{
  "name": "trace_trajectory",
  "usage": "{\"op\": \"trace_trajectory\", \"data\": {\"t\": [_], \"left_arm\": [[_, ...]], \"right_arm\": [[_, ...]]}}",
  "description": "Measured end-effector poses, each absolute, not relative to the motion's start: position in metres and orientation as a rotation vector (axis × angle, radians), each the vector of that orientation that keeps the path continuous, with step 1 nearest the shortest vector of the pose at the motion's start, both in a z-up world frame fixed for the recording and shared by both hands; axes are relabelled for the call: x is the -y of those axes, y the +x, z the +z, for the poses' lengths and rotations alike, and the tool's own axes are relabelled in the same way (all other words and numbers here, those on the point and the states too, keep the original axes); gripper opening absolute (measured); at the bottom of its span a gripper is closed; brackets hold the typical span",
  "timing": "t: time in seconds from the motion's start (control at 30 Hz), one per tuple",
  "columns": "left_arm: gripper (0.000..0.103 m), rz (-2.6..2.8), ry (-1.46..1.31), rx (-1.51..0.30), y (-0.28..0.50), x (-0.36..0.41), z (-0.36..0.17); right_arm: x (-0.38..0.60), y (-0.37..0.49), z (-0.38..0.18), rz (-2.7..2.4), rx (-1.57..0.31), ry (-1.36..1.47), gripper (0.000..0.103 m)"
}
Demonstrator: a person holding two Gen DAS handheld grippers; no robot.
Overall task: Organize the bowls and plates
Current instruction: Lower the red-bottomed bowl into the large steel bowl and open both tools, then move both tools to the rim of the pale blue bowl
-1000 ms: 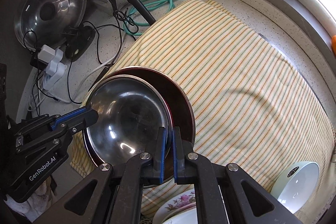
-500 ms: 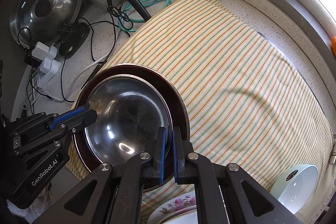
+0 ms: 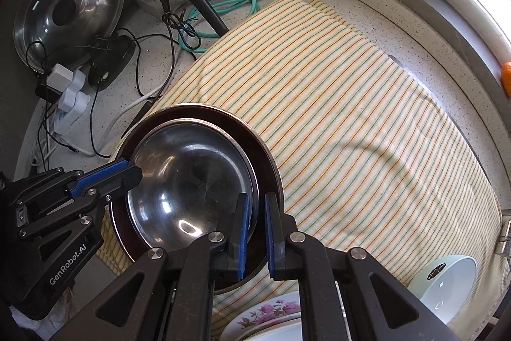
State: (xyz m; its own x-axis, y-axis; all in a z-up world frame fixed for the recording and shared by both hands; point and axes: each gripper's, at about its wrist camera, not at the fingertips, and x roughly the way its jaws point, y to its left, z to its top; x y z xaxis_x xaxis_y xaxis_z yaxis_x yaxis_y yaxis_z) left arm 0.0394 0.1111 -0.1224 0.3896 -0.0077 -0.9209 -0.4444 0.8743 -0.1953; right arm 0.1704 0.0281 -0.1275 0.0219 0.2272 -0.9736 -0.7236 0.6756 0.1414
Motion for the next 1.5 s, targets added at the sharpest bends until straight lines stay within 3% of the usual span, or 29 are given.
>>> {"op": "trace_trajectory", "data": {"t": [0.53, 0.93, 1.5], "left_arm": [[0.008, 0.240, -0.477, -1.036, 0.032, -0.103, -0.078], [0.008, 0.082, -0.507, -0.990, 0.053, -0.052, -0.054], [0.008, -0.157, -0.442, -1.103, 0.120, 0.053, -0.079]], "right_arm": [[0.010, 0.172, -0.080, 0.822, -1.275, -0.287, 0.009], [0.124, 0.193, -0.049, 0.695, -1.181, 0.013, 0.010], [0.278, 0.215, -0.083, 0.390, -1.201, 0.153, 0.011]]}}
